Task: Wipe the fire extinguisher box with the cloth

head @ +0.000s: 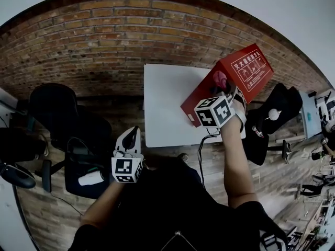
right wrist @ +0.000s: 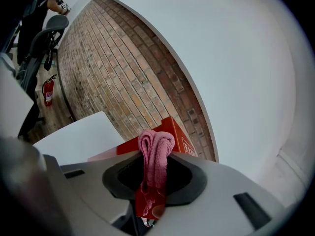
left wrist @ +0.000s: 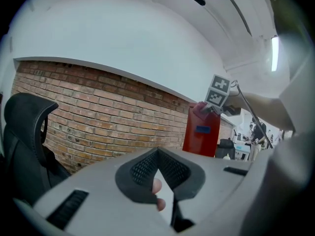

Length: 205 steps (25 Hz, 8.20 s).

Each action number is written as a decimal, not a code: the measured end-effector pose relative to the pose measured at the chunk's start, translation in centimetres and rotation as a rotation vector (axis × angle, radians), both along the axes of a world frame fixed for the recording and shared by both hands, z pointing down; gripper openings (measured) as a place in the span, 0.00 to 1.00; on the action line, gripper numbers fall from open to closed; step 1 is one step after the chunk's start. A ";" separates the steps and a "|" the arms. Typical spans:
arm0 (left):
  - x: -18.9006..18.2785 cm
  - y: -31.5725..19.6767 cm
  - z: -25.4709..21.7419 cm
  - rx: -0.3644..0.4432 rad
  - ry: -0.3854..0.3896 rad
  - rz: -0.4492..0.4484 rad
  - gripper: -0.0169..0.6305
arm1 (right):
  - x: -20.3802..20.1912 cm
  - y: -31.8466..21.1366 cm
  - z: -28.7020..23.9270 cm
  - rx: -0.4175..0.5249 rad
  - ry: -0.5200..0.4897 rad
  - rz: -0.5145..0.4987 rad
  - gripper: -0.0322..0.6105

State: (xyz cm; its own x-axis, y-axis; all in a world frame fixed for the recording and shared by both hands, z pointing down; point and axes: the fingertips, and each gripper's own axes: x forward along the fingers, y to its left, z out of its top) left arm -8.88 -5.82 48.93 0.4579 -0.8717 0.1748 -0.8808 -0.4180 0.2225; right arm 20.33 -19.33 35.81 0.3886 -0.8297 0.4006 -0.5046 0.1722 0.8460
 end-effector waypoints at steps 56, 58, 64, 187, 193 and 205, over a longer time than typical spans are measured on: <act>-2.2 -1.4 0.5 -0.033 -0.033 -0.061 0.07 | -2.7 -3.8 11.2 -0.146 -0.145 -0.043 0.21; -2.3 -1.4 0.6 -0.034 -0.035 -0.064 0.07 | -2.6 -3.9 11.6 -0.148 -0.145 -0.045 0.21; -2.1 -1.3 0.8 -0.036 -0.041 -0.065 0.07 | -2.7 -3.9 12.6 -0.155 -0.152 -0.052 0.21; -7.4 -0.2 4.9 -0.223 -0.206 -0.247 0.07 | -2.0 -4.2 47.7 -0.494 -0.257 0.062 0.21; -7.7 0.7 4.8 -0.223 -0.212 -0.245 0.07 | -2.1 -4.2 48.1 -0.490 -0.295 0.078 0.21; -5.6 1.2 3.7 -0.177 -0.147 -0.127 0.07 | -5.5 -0.9 38.7 -0.295 -0.562 -0.085 0.21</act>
State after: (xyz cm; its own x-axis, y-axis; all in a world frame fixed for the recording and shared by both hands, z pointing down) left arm -14.48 -4.64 52.60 0.3047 -0.8704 0.3867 -0.9521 -0.2675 0.1481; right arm 14.81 -20.26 74.51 -0.0096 -0.6718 0.7407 -0.8317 0.4165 0.3670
